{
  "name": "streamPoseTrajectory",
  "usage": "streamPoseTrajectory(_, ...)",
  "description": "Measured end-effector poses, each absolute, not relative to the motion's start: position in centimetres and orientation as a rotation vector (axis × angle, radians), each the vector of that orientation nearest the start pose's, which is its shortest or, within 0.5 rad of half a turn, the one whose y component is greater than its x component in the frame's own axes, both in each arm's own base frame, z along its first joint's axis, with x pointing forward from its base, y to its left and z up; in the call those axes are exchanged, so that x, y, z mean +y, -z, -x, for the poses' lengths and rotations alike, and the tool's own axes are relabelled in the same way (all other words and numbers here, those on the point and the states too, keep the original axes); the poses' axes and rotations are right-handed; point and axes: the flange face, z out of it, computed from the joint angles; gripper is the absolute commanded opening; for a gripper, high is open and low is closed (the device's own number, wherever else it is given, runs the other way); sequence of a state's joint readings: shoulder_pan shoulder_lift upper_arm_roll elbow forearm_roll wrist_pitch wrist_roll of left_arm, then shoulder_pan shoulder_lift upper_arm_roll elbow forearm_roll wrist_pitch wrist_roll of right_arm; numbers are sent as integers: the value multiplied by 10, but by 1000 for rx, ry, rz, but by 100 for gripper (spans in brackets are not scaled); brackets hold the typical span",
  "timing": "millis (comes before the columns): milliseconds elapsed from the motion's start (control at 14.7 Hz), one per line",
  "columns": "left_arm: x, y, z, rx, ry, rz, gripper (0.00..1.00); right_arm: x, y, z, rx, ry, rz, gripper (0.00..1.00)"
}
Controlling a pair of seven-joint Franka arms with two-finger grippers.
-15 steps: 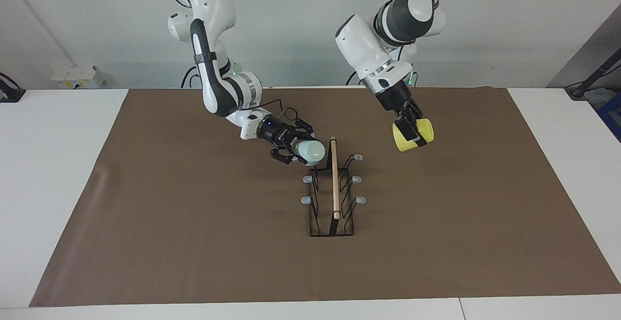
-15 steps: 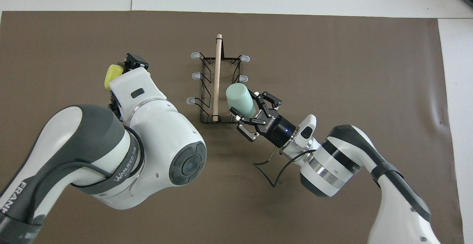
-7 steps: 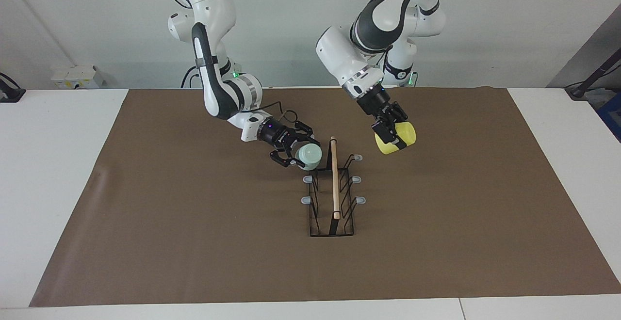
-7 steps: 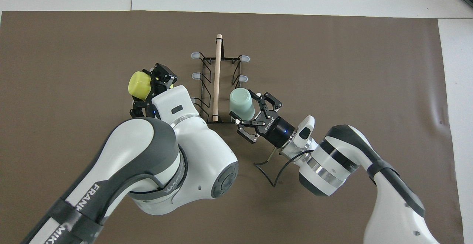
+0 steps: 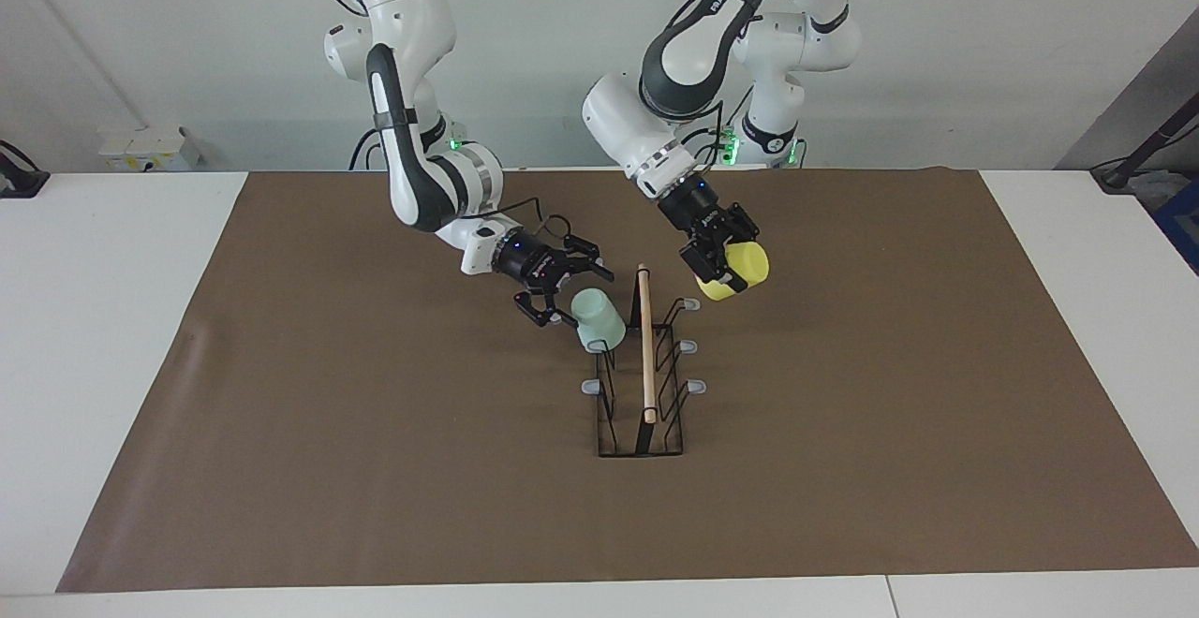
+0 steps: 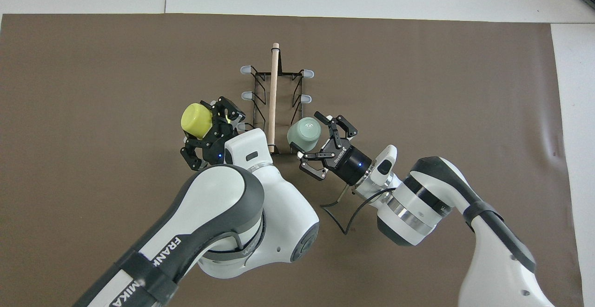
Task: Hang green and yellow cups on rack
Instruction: 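Hang the green cup on a rack peg while the left gripper brings the yellow cup, then hang the yellow cup on a rack peg while the right gripper withdraws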
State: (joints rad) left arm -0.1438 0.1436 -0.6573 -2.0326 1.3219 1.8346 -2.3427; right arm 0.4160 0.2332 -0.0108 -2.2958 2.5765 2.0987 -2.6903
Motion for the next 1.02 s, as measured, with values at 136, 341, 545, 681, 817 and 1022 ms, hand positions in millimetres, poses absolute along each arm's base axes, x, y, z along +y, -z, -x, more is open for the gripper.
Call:
streamPoseTrajectory(136, -353, -400, -456, -1070, 1548, 2213, 0, 216, -280, -506, -697, 1632, 1744, 100)
streamPoseTrajectory(341, -364, -377, -453, -1044, 1595, 2205, 0, 191, -303, -515, -693, 1686, 1771, 100)
streamPoseTrajectory(545, -369, -374, -450, -1054, 1619, 2205, 0, 182, -312, -517, -740, 1691, 1780, 100)
streamPoseTrajectory(681, -372, -373, -448, -1048, 1630, 2210, 0, 159, -310, -522, -834, 1679, 1804, 100)
streamPoseTrajectory(817, -377, -368, -445, -1039, 1638, 2222, 0, 122, -310, -530, -958, 1669, 1824, 100)
streamPoseTrajectory(1022, -383, -358, -443, -1042, 1633, 2240, 0, 49, -317, -539, -1187, 1599, 1865, 100)
